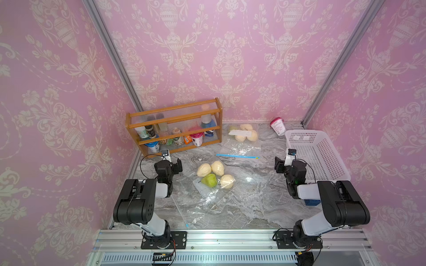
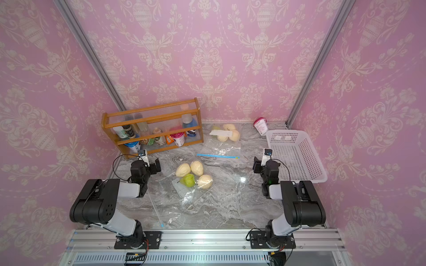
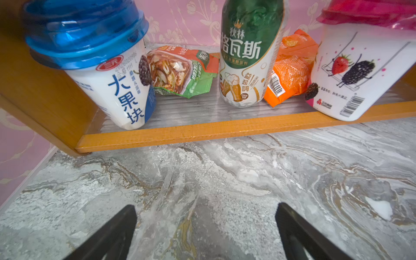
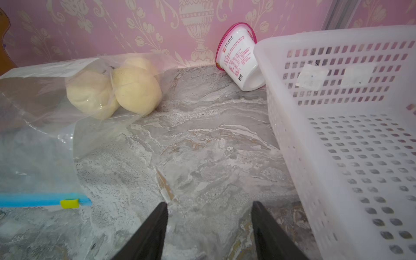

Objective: Open the zip-top bag and take out the pear
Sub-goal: Pick up the zipper food storage bag at the center of the board.

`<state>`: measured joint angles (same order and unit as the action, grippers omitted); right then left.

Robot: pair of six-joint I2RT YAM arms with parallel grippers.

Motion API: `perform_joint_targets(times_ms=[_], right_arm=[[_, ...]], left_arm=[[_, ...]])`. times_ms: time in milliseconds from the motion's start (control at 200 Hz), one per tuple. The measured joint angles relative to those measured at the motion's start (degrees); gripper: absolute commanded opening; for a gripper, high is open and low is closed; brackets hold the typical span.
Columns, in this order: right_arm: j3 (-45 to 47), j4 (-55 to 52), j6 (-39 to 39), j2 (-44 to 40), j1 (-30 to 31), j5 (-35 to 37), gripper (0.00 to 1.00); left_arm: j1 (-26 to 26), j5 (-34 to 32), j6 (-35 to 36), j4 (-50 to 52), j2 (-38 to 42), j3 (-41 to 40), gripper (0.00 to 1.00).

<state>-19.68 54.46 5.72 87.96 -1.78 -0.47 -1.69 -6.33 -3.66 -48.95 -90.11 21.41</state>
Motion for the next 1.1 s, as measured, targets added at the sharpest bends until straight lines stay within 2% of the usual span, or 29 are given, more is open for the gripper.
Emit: perform_joint_targets(times_ms=[745, 806, 866, 931, 1021, 1101], right_arm=[[-0.11, 0.0, 0.04, -0.02, -0.13, -0.17, 0.63], [-0.11, -0.61, 0.07, -0.61, -0.33, -0.04, 0.62], [-0.11, -3.93, 0.15, -3.63, -0.39, 0.55, 0.61], [-0.63, -10.43, 0.48, -10.62, -0.37, 1.38, 0.58], [-5.77, -23.3, 1.77, -21.05, -0.39, 1.62, 0.54], [-12.5, -32.48, 3.82, -26.8, -0.37, 0.66, 0.51]], left_arm=[[0.0, 0.02, 0.0, 0.0, 0.0, 0.0, 1.0], [0.0, 0.13, -0.02, 0.07, 0.0, 0.07, 0.91], [0.0, 1.2, 0.79, 2.75, 0.28, 1.09, 0.9], [0.63, 0.37, 1.07, 8.59, 2.86, 2.93, 0.9], [1.55, -1.05, 0.39, 17.55, 11.93, 5.42, 0.9], [1.92, -1.7, -1.55, 25.49, 20.31, 9.6, 0.89]])
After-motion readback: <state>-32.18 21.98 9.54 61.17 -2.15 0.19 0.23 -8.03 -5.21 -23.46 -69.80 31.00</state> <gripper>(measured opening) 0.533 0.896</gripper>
